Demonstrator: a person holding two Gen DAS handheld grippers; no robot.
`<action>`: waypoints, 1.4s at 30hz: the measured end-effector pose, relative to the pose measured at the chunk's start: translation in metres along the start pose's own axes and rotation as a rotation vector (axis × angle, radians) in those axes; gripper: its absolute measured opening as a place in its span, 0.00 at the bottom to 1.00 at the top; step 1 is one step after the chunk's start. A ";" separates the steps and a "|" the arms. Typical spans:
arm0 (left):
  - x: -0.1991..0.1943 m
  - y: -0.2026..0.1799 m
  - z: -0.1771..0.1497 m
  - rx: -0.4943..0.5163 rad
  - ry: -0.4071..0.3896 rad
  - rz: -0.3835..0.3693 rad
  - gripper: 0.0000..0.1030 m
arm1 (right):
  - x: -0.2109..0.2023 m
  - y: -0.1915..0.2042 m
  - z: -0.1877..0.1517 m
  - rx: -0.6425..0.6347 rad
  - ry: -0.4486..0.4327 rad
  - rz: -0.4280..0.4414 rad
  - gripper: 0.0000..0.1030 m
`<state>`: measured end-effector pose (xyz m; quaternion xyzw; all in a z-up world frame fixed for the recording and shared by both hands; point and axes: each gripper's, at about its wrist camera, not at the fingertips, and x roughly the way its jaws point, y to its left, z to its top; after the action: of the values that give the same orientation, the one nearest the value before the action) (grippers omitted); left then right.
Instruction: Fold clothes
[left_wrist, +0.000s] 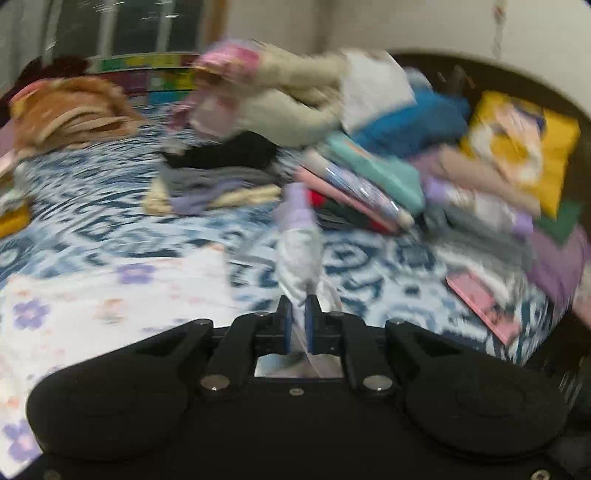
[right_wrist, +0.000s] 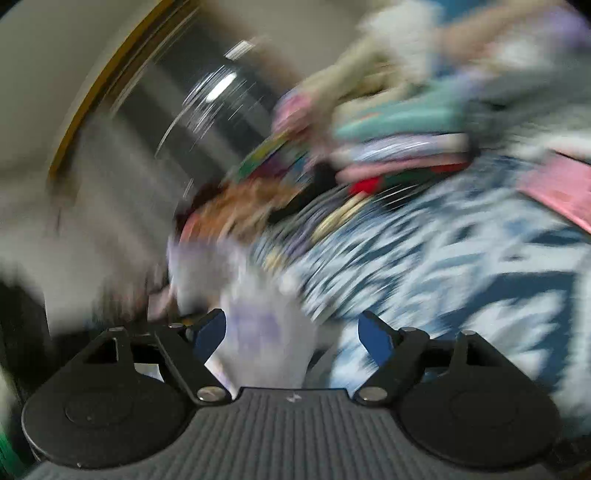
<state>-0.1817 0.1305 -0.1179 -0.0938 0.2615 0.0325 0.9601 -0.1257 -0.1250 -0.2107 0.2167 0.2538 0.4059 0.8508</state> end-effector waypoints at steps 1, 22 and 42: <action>-0.009 0.010 0.001 -0.017 -0.013 0.012 0.07 | 0.008 0.019 -0.009 -0.088 0.041 -0.003 0.77; -0.123 0.131 -0.033 -0.183 -0.152 0.180 0.05 | 0.063 0.147 -0.094 -0.795 0.222 -0.159 0.23; -0.056 0.220 -0.097 -0.729 0.046 0.117 0.42 | 0.065 0.149 -0.106 -0.864 0.264 -0.179 0.32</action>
<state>-0.3023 0.3264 -0.2077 -0.4150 0.2590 0.1764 0.8542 -0.2414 0.0296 -0.2242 -0.2342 0.1850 0.4234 0.8554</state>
